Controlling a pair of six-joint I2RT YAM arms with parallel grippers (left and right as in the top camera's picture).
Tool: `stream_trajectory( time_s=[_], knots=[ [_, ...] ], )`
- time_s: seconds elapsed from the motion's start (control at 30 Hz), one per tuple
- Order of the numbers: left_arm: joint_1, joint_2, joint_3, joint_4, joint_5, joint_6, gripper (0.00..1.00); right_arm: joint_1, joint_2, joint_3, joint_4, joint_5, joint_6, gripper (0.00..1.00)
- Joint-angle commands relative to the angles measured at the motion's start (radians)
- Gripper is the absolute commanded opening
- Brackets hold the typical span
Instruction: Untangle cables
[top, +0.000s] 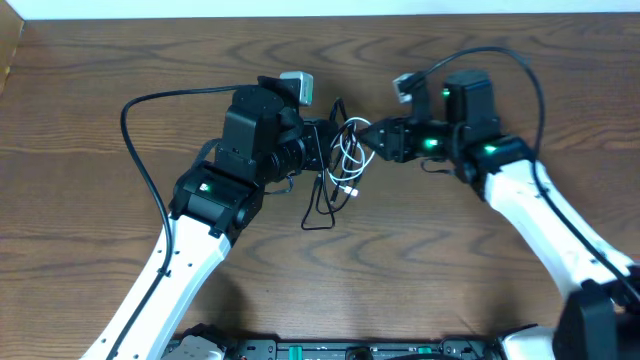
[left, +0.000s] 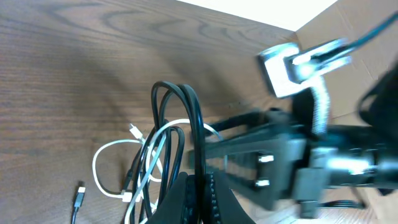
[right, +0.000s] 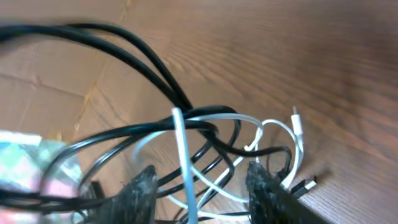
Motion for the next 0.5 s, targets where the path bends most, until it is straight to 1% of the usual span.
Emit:
stream_trajectory(
  time_s=[0.0, 0.03, 0.1, 0.17, 0.27, 0.33, 0.4, 0.47],
  knots=[
    [0.003, -0.007, 0.012, 0.007, 0.012, -0.006, 0.08, 0.035, 0.066, 0.009, -0.017, 0.188, 0.005, 0.10],
    [0.005, -0.007, 0.012, 0.016, 0.012, -0.006, 0.07, 0.035, 0.073, 0.009, -0.058, 0.333, 0.060, 0.01],
    [0.011, -0.008, 0.012, 0.031, 0.012, -0.006, 0.07, 0.027, 0.076, 0.009, -0.139, 0.592, 0.151, 0.01],
    [0.030, -0.011, 0.012, 0.041, 0.011, -0.006, 0.07, 0.001, 0.068, 0.010, -0.214, 0.792, 0.160, 0.01],
    [0.072, -0.015, 0.012, 0.029, 0.009, 0.002, 0.07, -0.072, 0.041, 0.010, -0.291, 0.955, 0.154, 0.01],
    [0.103, -0.016, 0.012, 0.017, -0.014, 0.004, 0.07, -0.136, 0.023, 0.010, -0.312, 1.004, 0.108, 0.01],
    [0.149, -0.019, 0.012, 0.014, -0.015, 0.041, 0.07, -0.207, 0.013, 0.010, -0.325, 1.046, 0.065, 0.01],
    [0.204, -0.024, 0.012, 0.002, -0.015, 0.049, 0.07, -0.268, 0.011, 0.010, -0.357, 1.139, 0.065, 0.01]
  ],
)
